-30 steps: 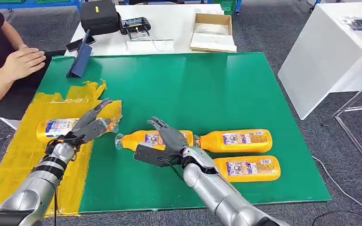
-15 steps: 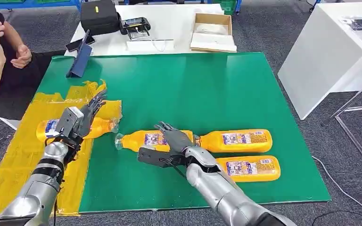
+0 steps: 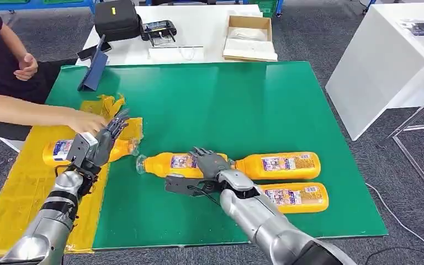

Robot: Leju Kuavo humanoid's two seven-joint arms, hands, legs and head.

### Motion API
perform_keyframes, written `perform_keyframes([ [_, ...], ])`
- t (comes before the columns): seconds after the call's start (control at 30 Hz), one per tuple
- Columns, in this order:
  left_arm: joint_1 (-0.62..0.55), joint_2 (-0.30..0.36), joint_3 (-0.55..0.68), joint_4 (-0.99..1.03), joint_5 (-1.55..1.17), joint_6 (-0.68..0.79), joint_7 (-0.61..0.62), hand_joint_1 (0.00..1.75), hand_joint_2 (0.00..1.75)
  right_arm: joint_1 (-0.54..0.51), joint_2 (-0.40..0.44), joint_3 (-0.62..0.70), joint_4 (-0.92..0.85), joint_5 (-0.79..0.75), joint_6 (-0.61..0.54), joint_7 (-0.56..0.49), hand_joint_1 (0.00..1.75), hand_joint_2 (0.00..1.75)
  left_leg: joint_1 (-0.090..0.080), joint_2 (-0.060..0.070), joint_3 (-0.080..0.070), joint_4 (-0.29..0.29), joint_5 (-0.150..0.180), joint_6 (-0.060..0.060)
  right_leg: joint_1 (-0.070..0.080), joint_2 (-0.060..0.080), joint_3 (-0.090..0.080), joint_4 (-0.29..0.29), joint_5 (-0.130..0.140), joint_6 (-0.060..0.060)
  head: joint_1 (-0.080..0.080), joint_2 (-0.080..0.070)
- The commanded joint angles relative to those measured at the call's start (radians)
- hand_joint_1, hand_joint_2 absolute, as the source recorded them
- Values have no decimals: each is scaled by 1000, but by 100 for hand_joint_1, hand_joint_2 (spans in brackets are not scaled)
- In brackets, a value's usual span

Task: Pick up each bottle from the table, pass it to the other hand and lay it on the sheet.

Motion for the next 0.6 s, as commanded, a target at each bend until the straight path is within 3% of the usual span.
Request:
perform_keyframes([
  [0.03,-35,-38,-24,25,6,-6,2,0,0,-64,-13,58,134,29,77,79,0,175,0,-5,1,0,1,0,0,-1,2,-1,0,-1,0,0],
  [0.1,-59,-49,-37,43,4,-11,2,0,0,-54,-19,59,153,42,120,106,0,175,1,-7,2,-1,1,0,0,-2,3,-1,-1,-1,0,0],
  [0.13,-82,-56,-44,67,-1,-11,2,0,0,-47,-23,56,159,48,142,122,9,175,1,-7,1,0,1,0,0,-3,3,-1,-1,-1,0,0],
  [0.17,-96,-62,-48,78,2,-18,2,0,0,-38,-27,49,162,46,144,125,73,175,1,-6,1,0,1,0,0,-3,2,-1,-1,0,0,0],
  [0.2,-103,-66,-51,87,2,-17,2,0,0,-30,-30,42,164,44,140,129,150,175,1,-10,1,0,1,0,1,-5,4,-1,-1,-1,-1,0],
  [0.23,-111,-69,-58,94,0,-15,2,0,0,-25,-33,39,170,46,144,139,175,175,1,-9,2,0,1,0,1,-5,4,-1,-1,-1,0,0],
  [0.6,-146,-97,-43,152,56,-52,7,0,0,-13,-64,-48,162,15,119,138,175,175,1,-9,6,-2,2,0,0,-4,8,-3,0,-1,0,0],
])
